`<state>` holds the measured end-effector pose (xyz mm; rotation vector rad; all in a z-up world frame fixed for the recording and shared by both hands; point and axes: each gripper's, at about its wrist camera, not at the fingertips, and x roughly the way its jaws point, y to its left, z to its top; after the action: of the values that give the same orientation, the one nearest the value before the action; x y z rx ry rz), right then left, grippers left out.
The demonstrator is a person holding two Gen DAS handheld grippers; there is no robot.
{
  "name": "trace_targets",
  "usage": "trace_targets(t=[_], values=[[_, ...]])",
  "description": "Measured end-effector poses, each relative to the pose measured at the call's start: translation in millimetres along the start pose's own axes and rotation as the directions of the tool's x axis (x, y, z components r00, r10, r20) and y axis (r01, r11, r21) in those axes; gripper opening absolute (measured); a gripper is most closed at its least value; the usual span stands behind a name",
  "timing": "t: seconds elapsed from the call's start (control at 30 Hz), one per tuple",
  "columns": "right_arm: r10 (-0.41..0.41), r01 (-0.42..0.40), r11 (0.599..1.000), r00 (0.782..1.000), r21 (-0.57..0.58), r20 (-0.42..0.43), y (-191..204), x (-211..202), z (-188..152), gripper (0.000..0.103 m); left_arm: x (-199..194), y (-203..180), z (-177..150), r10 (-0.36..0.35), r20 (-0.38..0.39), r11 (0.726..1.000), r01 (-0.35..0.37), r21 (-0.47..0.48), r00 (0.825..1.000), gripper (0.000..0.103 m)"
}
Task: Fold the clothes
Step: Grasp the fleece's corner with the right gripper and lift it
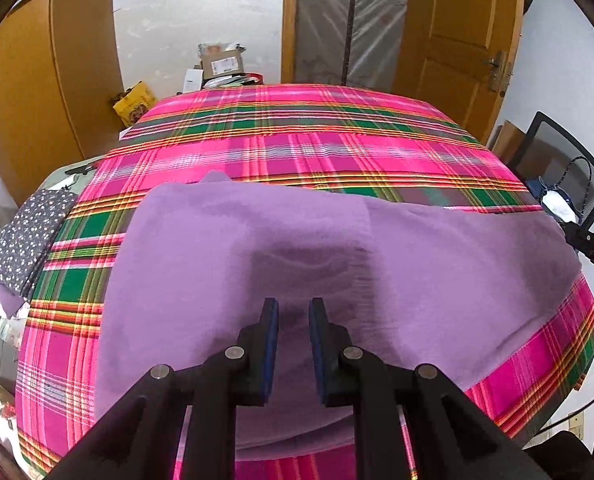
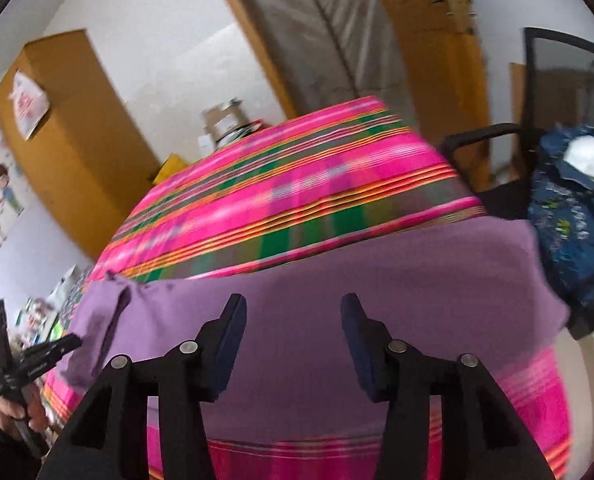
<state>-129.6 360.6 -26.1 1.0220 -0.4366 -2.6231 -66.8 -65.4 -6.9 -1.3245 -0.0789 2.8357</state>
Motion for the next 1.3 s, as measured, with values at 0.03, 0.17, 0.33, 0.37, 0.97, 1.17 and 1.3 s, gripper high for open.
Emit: trace_targets(t=[0.03, 0.17, 0.33, 0.37, 0.97, 1.17, 1.3], values=[[-0.011, 0.011, 1.000, 1.000, 0.017, 0.007, -7.4, -2.9, 0.7, 0.051, 0.4, -1.6, 0.6, -0.003, 0.000, 1.000, 0.003, 0.003, 1.000, 0.016], [-0.065, 0.061, 0.990, 0.997, 0.128, 0.031, -46.9, -21.3, 1.6, 0.053, 3.2, -7.2, 3.0, -0.014, -0.002, 1.000, 0.014, 0.013, 1.000, 0.016], [-0.117, 0.105, 0.963, 0.993, 0.249, 0.033, -89.7, -36.4, -6.2, 0.057, 6.1, -16.3, 3.7, -0.024, -0.009, 0.999, 0.024, 0.025, 1.000, 0.016], [-0.125, 0.112, 0.955, 0.992, 0.274, 0.030, -98.1, -38.6, -8.0, 0.057, 6.2, -17.7, 3.9, -0.025, -0.009, 0.999, 0.025, 0.028, 1.000, 0.016], [0.056, -0.083, 0.713, 0.997, 0.696, 0.062, -192.7, -37.4, -48.0, 0.061, 10.2, -31.4, 8.9, -0.027, -0.019, 0.999, 0.028, 0.042, 0.999, 0.016], [0.133, -0.143, 0.641, 0.988, 0.754, 0.074, -204.8, -23.4, -52.9, 0.061, 10.6, -33.9, 10.5, -0.026, -0.017, 0.999, 0.027, 0.043, 1.000, 0.016], [0.185, -0.174, 0.581, 0.979, 0.795, 0.080, -213.8, -12.2, -56.4, 0.061, 12.2, -35.2, 11.7, -0.024, -0.020, 0.999, 0.025, 0.044, 1.000, 0.016]])
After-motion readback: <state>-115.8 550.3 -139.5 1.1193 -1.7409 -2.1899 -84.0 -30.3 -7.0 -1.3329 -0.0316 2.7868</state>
